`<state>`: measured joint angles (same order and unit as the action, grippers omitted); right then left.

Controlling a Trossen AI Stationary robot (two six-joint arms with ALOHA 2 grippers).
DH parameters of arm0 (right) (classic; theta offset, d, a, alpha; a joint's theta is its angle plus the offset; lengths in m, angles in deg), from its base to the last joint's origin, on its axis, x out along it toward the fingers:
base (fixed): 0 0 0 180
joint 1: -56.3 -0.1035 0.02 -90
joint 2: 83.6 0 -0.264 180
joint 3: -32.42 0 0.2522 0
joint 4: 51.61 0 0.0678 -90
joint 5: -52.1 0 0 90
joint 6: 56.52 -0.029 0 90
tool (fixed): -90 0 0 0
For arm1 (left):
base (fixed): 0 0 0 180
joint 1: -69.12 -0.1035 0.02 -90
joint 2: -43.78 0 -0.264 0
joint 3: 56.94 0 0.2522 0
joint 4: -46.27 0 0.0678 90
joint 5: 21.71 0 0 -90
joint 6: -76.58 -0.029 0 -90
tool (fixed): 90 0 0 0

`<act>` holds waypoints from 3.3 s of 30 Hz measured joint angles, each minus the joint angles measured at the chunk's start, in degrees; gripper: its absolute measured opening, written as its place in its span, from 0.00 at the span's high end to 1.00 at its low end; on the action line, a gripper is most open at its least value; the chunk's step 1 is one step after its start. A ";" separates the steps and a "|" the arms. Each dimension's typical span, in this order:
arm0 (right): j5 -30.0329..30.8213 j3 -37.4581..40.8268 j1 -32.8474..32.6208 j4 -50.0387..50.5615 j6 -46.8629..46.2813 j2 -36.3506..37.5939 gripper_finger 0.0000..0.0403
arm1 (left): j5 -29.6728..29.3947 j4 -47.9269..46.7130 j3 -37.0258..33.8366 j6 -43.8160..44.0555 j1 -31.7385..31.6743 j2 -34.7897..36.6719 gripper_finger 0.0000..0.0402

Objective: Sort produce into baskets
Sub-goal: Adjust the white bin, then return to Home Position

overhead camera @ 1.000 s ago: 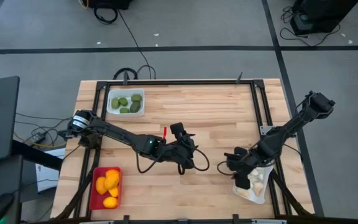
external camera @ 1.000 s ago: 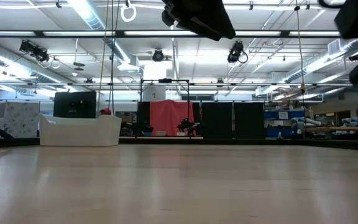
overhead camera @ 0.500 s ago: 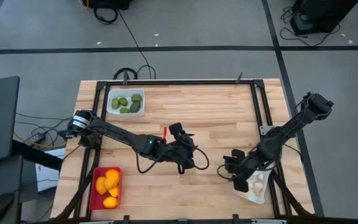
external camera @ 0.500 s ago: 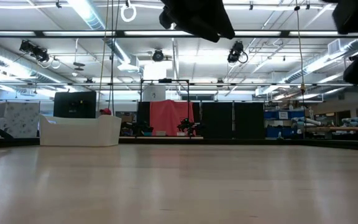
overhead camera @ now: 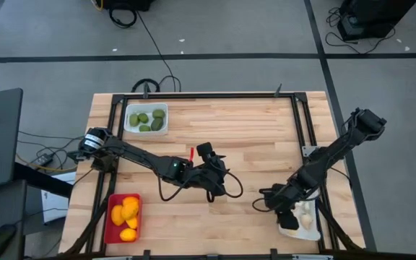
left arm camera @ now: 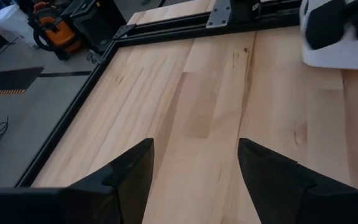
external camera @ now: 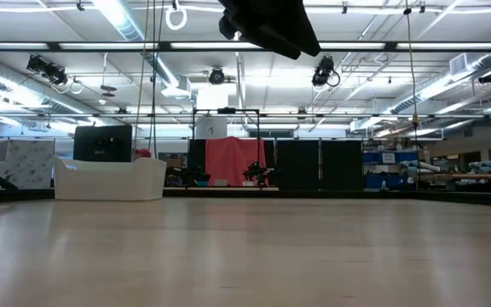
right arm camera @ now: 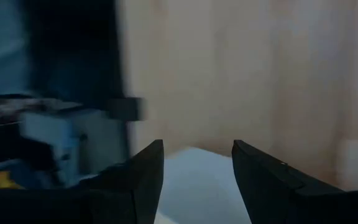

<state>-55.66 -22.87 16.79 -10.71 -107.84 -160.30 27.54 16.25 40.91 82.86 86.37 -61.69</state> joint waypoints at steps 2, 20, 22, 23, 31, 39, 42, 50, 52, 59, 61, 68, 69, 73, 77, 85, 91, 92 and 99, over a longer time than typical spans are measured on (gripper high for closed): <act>-1.19 0.01 -0.91 -2.36 -1.06 1.77 0.51 | 0.00 0.01 0.00 -0.01 0.00 0.00 0.41; 39.86 0.33 -1.67 -4.43 15.45 9.11 0.51 | 0.02 0.56 0.00 0.11 0.00 0.13 0.41; 45.33 0.33 -0.28 -5.61 18.04 9.11 0.51 | 0.07 0.21 -0.01 0.00 0.00 0.44 0.41; 47.34 0.33 0.49 -6.77 19.58 9.11 0.51 | 0.06 -0.14 -0.02 -0.01 0.00 0.71 0.41; 47.09 0.92 6.55 -24.45 35.20 9.11 0.67 | 0.04 0.45 -0.02 -0.97 0.84 1.36 0.48; 46.64 0.92 9.66 -29.19 37.89 9.11 0.97 | 0.28 -3.06 -0.02 -0.26 3.38 2.45 0.61; 46.64 0.95 10.03 -29.75 37.82 9.11 0.94 | -0.77 -5.85 -0.04 -0.22 4.43 4.30 0.64; 46.62 0.97 10.07 -32.19 39.35 9.11 0.97 | -2.79 -0.41 -10.58 0.58 5.27 14.87 0.65; 46.62 0.97 10.07 -32.23 39.33 9.11 0.96 | -2.27 5.02 -17.11 1.25 5.64 19.32 0.65; 46.62 0.97 10.37 -33.11 39.90 9.11 0.99 | 3.54 26.05 -39.83 1.42 5.67 34.72 0.65; 46.96 0.97 10.70 -34.03 40.77 9.11 0.99 | 5.69 29.92 -45.17 0.69 5.36 38.79 0.65; 47.05 0.97 13.38 -39.11 48.05 9.70 0.98 | 8.59 33.57 -57.40 -1.68 4.23 53.04 0.65; 46.25 0.95 13.98 -39.26 48.59 10.05 0.98 | 8.59 33.72 -58.77 -2.85 4.10 55.21 0.65; 41.81 2.56 16.40 -44.93 49.78 10.90 0.99 | 8.60 33.75 -63.53 -4.09 2.99 64.06 0.65; 37.80 6.68 18.86 -52.85 50.92 11.85 0.99 | 11.09 33.69 -67.88 -4.81 1.96 71.52 0.65; 35.18 18.80 21.84 -73.26 48.90 12.89 0.99 | 23.87 43.05 -76.89 -6.58 -2.48 76.05 0.65; 35.05 25.34 23.10 -80.73 47.85 13.71 0.99 | 24.96 43.54 -78.97 -4.07 -6.74 75.88 0.65; 35.10 25.93 23.35 -80.73 47.31 14.07 0.99 | 24.94 43.71 -78.97 -4.08 -7.36 75.93 0.65; 35.25 30.88 24.74 -80.06 45.47 22.52 0.99 | 25.81 34.54 -75.31 -4.41 -12.42 80.54 0.65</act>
<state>-20.41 8.01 41.53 -90.77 -62.37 -137.77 53.34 50.79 -34.39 78.45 73.95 18.86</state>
